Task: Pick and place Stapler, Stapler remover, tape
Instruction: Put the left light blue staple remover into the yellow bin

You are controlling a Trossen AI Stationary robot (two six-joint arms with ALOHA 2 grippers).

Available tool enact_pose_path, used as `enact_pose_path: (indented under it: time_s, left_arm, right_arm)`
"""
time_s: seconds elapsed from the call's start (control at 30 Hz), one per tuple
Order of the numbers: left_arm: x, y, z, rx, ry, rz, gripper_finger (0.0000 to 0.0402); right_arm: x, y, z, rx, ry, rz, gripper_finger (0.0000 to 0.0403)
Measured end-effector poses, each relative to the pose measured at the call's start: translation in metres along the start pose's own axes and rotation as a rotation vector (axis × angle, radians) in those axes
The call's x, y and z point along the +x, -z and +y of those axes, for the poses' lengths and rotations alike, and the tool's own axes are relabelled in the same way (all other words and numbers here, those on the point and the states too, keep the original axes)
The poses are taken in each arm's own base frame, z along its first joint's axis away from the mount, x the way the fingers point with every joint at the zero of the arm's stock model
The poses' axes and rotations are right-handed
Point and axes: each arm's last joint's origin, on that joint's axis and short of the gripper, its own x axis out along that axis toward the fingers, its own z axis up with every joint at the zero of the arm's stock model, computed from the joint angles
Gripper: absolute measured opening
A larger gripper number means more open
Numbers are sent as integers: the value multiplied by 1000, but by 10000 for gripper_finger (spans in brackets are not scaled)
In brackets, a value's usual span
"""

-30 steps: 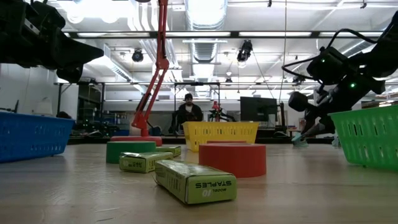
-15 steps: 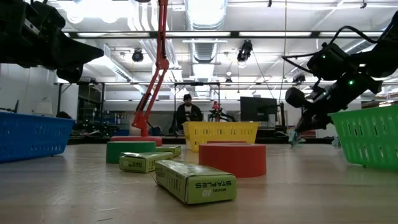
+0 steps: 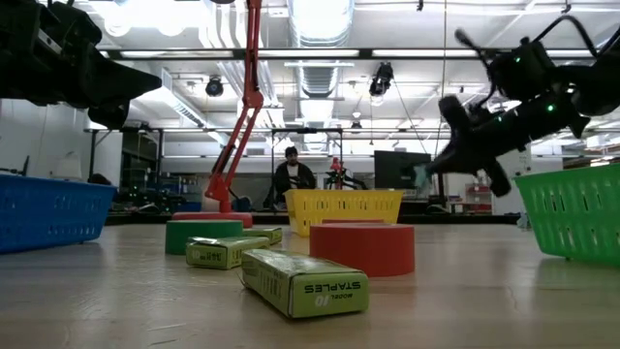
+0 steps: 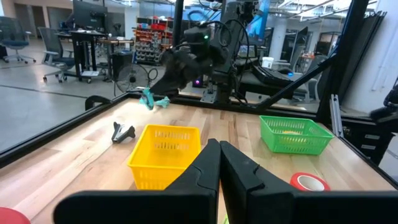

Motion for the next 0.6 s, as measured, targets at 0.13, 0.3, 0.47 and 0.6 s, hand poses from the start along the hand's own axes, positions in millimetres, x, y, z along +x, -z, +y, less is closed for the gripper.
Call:
enact_pose_path:
  time_s: [0.13, 0.3, 0.47, 0.6]
  left_arm:
    - [0, 0, 0, 0, 0, 0, 10]
    - [0, 0, 0, 0, 0, 0, 10]
    - [0, 0, 0, 0, 1, 0, 10]
    - [0, 0, 0, 0, 0, 0, 10]
  right_arm:
    - [-4, 5, 23, -26, -202, 11, 8]
    - [-6, 13, 52, -77, -322, 50, 8]
    - [-1, 19, 79, -141, -374, 56, 8]
    - [11, 24, 96, -177, -384, 79, 8]
